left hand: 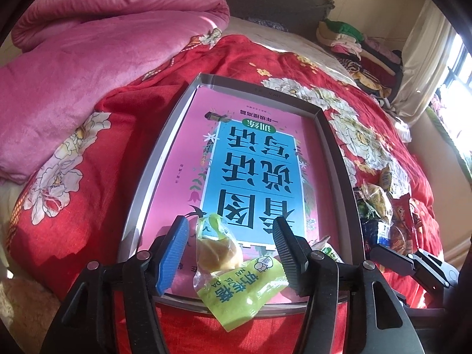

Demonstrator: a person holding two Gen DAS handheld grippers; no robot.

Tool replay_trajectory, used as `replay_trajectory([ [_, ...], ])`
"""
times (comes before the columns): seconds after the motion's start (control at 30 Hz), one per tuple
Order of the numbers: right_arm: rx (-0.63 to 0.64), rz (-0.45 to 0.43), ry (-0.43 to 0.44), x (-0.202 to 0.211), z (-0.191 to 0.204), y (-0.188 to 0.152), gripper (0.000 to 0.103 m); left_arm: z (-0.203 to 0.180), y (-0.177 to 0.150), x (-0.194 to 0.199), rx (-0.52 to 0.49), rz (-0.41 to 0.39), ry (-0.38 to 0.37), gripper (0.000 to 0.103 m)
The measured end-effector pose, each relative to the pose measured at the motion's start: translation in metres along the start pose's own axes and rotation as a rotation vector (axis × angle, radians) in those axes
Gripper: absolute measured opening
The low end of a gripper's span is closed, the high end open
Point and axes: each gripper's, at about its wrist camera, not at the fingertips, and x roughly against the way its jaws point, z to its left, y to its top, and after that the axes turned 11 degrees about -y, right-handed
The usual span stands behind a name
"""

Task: Organize snacks
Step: 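Open the left tool to drop the bag into the tray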

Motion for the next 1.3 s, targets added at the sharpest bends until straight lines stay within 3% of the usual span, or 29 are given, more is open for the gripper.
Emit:
replay_trajectory([
  [0.2, -0.032, -0.021, -0.010, 0.008, -0.009, 0.000, 0.050, -0.007, 0.000, 0.004, -0.015, -0.011, -0.023, 0.066],
  [0.27, -0.042, -0.029, -0.014, 0.011, -0.013, -0.001, 0.052, -0.011, 0.000, 0.005, -0.021, -0.011, -0.032, 0.072],
  [0.57, -0.081, -0.083, -0.036, 0.029, -0.027, -0.001, 0.054, -0.027, -0.001, 0.013, -0.055, -0.022, -0.068, 0.076],
  [1.3, -0.184, -0.194, -0.117, 0.079, -0.067, -0.016, 0.059, -0.072, -0.005, 0.033, -0.138, -0.039, -0.136, 0.076],
])
